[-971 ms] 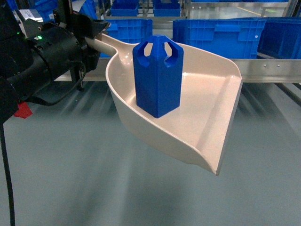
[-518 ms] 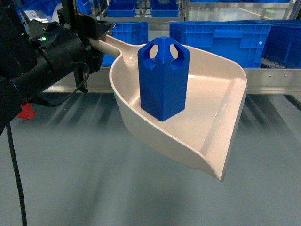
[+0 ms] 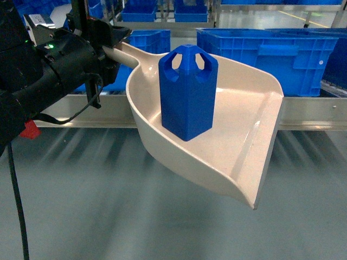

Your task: Place part in tray to right shelf

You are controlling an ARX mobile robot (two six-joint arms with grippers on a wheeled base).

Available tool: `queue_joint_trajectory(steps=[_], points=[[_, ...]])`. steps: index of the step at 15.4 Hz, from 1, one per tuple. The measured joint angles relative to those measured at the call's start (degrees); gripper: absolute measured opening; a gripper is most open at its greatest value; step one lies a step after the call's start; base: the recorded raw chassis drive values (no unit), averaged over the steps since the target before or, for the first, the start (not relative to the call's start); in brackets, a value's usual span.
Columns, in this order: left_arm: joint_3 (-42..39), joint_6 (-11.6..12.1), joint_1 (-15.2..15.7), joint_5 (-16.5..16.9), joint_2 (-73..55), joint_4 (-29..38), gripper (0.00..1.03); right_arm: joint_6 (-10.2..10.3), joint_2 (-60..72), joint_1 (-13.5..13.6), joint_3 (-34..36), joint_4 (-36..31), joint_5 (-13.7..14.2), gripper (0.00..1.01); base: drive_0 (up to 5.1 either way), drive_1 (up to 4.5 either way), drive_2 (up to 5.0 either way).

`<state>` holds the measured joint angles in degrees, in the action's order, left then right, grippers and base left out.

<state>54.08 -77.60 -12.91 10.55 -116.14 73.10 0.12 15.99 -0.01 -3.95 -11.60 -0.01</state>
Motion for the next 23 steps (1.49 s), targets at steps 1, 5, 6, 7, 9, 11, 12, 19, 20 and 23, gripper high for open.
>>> queue_joint_trajectory(steps=[1,5,6,7,9,11,12,19,20,23], points=[[0.00,-0.02,0.00,-0.02,-0.02,0.31,0.12,0.00,0.02,0.00,0.00,0.11,0.00,0.98,0.2,4.35,-3.9],[0.00,-0.02,0.00,-0.04,0.00,0.37,0.12,0.00,-0.04,0.00,0.00,0.04,0.00,0.98,0.0,4.13,-4.2],[0.00,-0.02,0.00,-0.04,-0.02,0.35,0.12,0.00,0.02,0.00,0.00,0.13,0.00,0.98,-0.1,4.10,-4.2],[0.00,0.00,0.00,-0.04,0.00,0.20,0.12,0.00,-0.07,0.00,0.00,0.00,0.00,0.98,-0.1,4.10,-4.2],[0.00,-0.02,0.00,-0.02,0.00,0.35,0.12,0.00,0.00,0.00,0.00,0.04,0.00,0.98,0.0,4.17,-4.1],[0.00,-0.02,0.00,-0.02,0.00,0.42,0.12,0.00,0.00,0.00,0.00,-0.07,0.00,0.98,0.1,4.24,-4.1],[0.02,-0.02,0.00,-0.04,0.00,0.44,0.12,0.00,0.00,0.00,0.00,0.00,0.00,0.98,0.0,0.00,0.0],[0.02,0.00,0.09,-0.13,-0.07,0.22,0.12,0.00,0.00,0.00,0.00,0.04,0.00,0.98,0.0,0.00,0.0],[0.02,0.00,0.09,-0.15,-0.07,0.24,0.12,0.00,0.00,0.00,0.00,0.04,-0.02,0.98,0.0,0.00,0.0],[0.02,-0.02,0.09,-0.17,-0.07,0.24,0.12,0.00,0.00,0.00,0.00,0.04,0.00,0.98,0.0,0.00,0.0]])
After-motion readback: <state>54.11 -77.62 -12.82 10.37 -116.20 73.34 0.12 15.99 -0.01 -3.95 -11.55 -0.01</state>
